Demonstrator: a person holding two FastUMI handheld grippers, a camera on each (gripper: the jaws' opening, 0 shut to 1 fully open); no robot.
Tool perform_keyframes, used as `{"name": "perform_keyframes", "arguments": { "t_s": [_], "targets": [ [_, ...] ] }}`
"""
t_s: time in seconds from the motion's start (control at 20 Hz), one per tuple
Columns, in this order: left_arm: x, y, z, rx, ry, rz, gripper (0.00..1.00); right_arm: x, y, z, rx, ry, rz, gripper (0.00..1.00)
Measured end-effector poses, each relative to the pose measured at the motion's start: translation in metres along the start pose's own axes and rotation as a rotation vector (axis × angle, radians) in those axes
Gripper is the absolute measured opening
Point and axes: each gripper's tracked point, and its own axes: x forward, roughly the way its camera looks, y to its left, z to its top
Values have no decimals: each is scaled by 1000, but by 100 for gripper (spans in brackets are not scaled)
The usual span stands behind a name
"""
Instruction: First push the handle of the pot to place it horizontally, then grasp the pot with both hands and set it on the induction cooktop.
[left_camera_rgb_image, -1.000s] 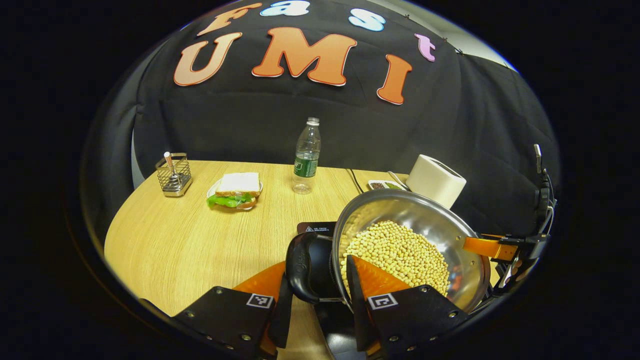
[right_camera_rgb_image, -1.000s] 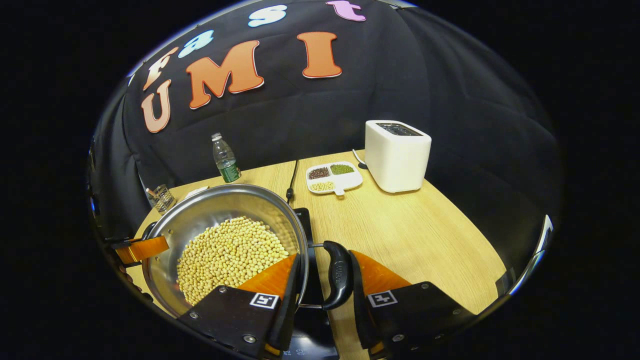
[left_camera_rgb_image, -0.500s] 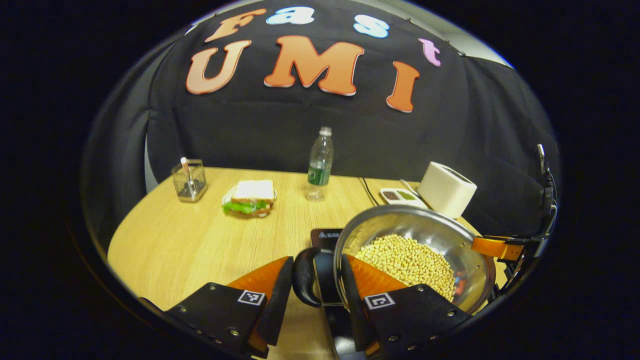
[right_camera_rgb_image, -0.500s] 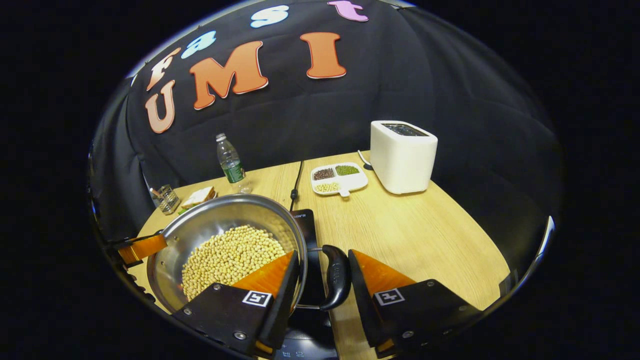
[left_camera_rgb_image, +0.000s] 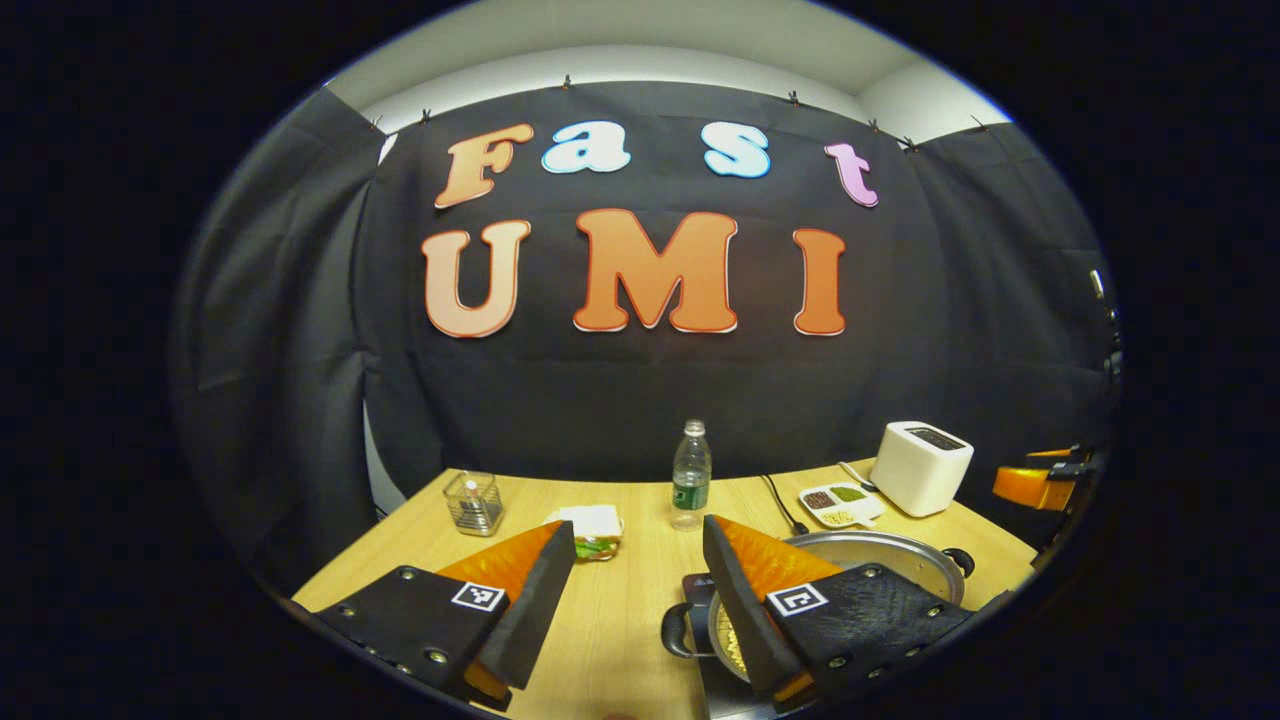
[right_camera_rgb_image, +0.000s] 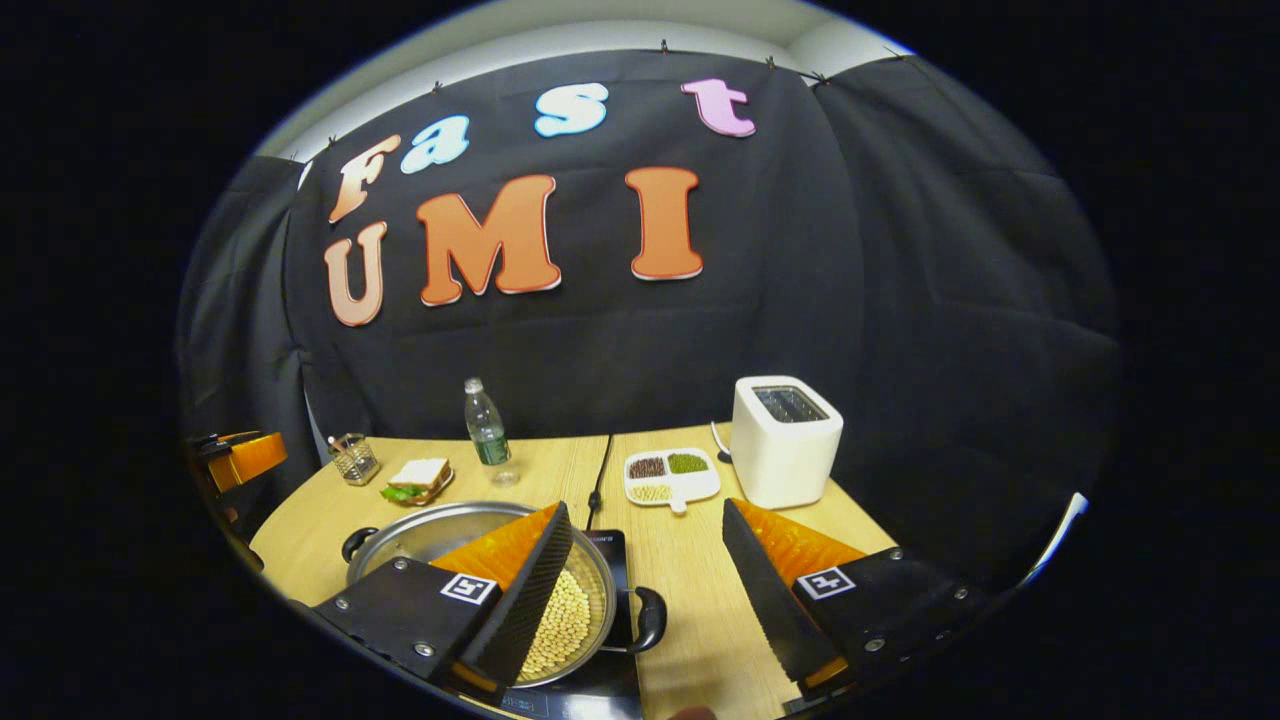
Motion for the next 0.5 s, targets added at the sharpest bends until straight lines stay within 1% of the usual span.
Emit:
{"name": "perform_keyframes", "arguments": {
  "t_s": [0.15,0.2,0.3,0.35,0.4,0.5],
  "targets": [
    [-16,14,43,44,-80,51,80,-25,-10,45,-1,-98,1,94],
    [-24,18,52,61,-97,66,77,-32,-13,58,0,-124,7,93],
    [-37,21,64,43,-108,68,77,-47,-20,77,-4,-167,9,94],
    [-43,23,69,19,-114,69,77,-55,-24,84,-4,-185,5,99],
    [-47,30,75,7,-122,76,77,-62,-29,90,2,-200,1,93],
    [-56,48,90,18,-154,111,77,-76,-36,96,16,-219,-2,93]
  ]
}}
